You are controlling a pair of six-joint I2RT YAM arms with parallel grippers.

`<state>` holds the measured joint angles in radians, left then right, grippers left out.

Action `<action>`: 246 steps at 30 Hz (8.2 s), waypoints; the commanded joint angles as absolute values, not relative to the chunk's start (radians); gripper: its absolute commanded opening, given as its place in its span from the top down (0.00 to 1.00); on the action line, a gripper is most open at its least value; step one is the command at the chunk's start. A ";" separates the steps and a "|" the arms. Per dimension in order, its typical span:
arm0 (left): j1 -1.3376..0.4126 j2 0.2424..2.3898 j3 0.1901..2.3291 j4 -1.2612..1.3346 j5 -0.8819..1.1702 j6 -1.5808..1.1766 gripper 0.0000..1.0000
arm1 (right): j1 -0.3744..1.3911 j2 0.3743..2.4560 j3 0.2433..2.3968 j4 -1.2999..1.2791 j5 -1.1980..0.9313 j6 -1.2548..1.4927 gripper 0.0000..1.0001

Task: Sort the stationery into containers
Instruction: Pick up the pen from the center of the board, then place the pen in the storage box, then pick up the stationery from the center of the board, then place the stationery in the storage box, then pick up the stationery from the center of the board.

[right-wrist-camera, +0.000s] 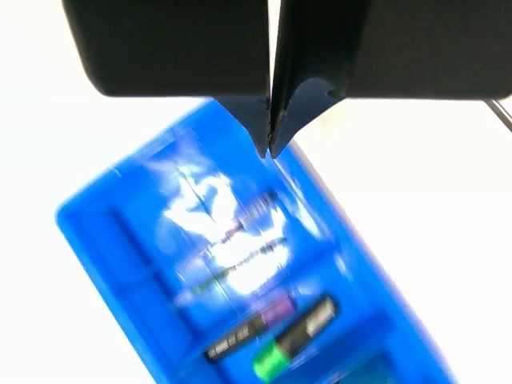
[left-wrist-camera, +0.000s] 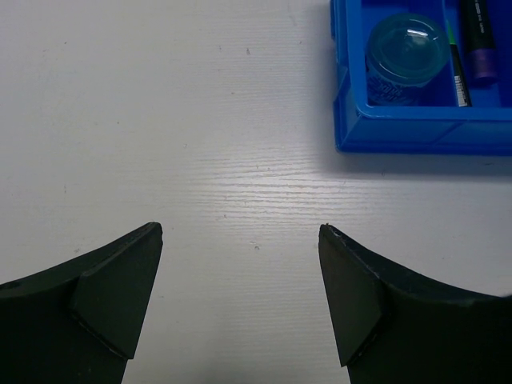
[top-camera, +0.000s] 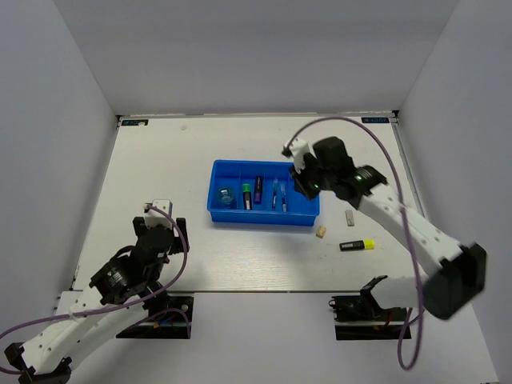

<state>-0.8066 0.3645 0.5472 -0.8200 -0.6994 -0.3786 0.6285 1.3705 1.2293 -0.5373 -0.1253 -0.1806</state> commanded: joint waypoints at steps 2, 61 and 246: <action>-0.802 0.348 0.546 -0.818 -0.684 -0.377 0.11 | 0.568 1.232 1.141 -0.741 -0.184 -0.644 0.95; -0.799 0.359 0.549 -0.815 -0.658 -0.370 0.11 | 0.296 1.204 0.915 -1.139 -0.435 -1.174 1.00; -1.325 2.088 1.437 -0.103 -0.629 -0.574 0.37 | -0.055 1.068 0.943 -0.479 0.032 0.158 0.94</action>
